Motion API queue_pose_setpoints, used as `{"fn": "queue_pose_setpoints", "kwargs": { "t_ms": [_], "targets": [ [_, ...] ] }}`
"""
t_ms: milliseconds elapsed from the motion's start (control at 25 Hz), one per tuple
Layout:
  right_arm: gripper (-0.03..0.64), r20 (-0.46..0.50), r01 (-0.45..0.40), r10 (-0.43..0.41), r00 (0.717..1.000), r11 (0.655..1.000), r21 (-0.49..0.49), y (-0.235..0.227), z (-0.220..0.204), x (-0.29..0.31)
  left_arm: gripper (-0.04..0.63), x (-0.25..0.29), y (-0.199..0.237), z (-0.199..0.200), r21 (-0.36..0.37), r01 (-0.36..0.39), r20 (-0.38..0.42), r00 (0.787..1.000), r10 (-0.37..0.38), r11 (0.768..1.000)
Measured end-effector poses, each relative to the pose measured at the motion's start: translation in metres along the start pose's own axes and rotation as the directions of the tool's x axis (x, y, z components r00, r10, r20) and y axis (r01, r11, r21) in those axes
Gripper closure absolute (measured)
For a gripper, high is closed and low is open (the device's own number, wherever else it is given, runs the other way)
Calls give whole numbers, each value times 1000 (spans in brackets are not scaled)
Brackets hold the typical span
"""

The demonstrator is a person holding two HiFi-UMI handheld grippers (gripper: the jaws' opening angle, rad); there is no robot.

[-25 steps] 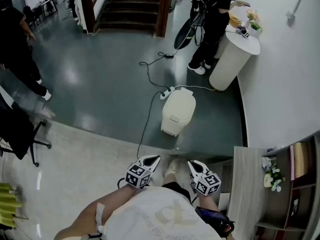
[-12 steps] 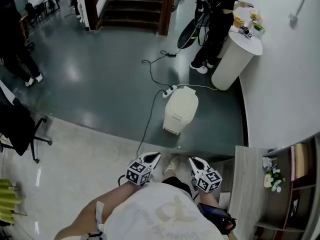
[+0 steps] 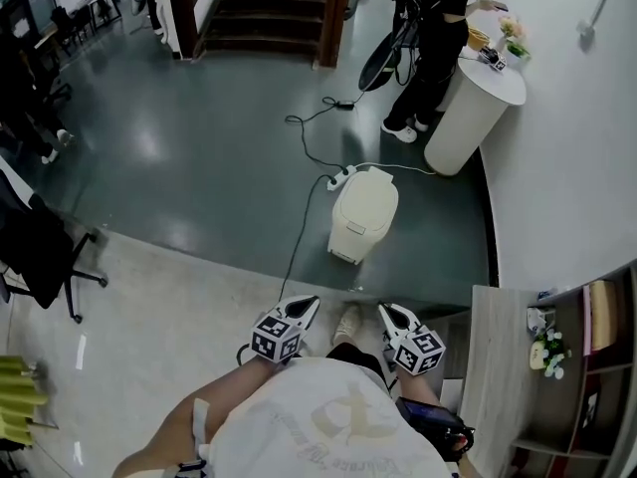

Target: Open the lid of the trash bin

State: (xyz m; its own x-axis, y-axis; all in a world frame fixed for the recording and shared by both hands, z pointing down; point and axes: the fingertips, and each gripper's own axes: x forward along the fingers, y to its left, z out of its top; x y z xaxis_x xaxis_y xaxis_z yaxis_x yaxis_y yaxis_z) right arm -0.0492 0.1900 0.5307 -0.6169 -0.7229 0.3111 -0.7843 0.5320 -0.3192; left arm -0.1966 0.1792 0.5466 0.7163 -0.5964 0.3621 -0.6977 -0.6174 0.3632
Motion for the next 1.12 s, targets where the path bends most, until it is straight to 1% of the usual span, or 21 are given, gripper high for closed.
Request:
{"fn": "queue_pose_setpoints", "kwargs": {
  "t_ms": [240,560,800,960,1120],
  "targets": [
    [613,3,22,-23,1000,1000,22,-10,-4,-4,581,1,0,-1,2,-4,-10,1000,4,1000],
    [614,-3,28,-28,1000,999,47,-21,-8,0,580,14,6,2,-4,-12,-24,1000,12,1000],
    [613,-14,45,-44,999,997,59,-38,-5,2,581,33,0,1,-1,14,-51,999,-14,1000],
    [612,-23,58,-57,998,996,70,-53,-2,5,581,46,5,7,-13,14,-58,998,-14,1000],
    [612,-26,52,-50,998,996,72,-63,4,13,580,61,7,11,-18,22,-68,997,-23,1000]
  ]
}}
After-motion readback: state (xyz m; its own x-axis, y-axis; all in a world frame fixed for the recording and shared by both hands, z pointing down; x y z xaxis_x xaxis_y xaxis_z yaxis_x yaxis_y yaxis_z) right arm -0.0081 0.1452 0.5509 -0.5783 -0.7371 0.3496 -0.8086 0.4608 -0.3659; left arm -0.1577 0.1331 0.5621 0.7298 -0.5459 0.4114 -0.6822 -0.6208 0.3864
